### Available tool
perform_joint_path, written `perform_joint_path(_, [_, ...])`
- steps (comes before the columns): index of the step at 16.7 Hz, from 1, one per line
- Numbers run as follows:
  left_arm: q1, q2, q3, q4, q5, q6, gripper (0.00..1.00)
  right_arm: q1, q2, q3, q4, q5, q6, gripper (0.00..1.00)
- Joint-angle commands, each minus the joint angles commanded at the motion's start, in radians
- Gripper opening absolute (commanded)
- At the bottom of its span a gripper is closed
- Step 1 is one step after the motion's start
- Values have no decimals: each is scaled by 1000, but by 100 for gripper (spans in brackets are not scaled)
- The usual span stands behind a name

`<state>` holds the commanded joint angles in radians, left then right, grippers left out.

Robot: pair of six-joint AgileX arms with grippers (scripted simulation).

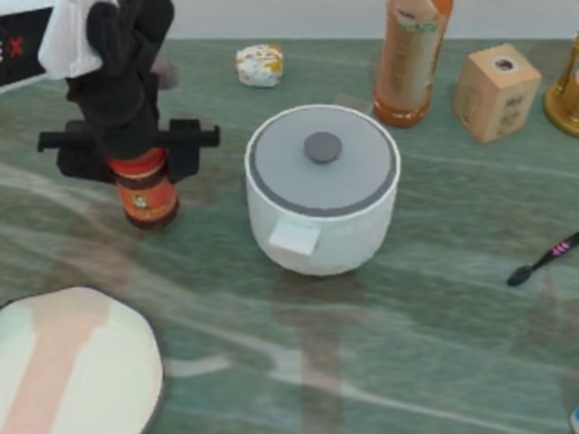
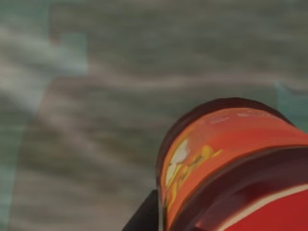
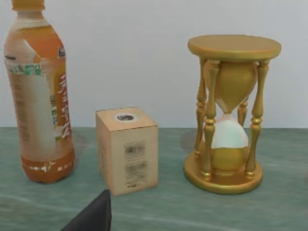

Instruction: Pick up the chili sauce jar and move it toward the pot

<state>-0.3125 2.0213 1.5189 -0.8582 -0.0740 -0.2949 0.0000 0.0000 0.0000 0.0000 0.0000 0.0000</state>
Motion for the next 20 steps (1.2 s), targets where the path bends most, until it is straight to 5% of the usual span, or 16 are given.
perform_joint_path(7, [1, 31, -42, 73, 0, 3, 0, 0, 0, 0, 0, 0, 0, 100])
perform_joint_path(20, [1, 31, -42, 73, 0, 3, 98, 0, 0, 0, 0, 0, 0, 100])
